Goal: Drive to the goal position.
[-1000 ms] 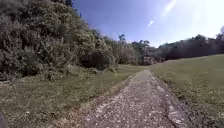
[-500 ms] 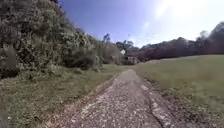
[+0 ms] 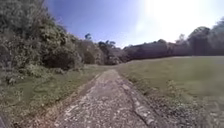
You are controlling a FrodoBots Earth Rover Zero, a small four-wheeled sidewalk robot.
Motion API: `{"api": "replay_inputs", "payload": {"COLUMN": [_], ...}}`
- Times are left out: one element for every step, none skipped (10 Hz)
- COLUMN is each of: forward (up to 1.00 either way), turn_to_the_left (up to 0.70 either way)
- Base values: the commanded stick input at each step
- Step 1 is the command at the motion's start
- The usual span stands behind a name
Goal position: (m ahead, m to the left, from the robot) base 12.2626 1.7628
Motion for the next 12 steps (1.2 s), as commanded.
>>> {"api": "replay_inputs", "payload": {"forward": [0.07,0.48,0.70,0.70,0.70,0.70,0.70,0.70,0.70,0.70,0.70,0.70], "turn_to_the_left": [0.00,0.00,0.00,0.00,0.00,0.00,0.00,0.00,0.00,0.00,0.00,0.00]}}
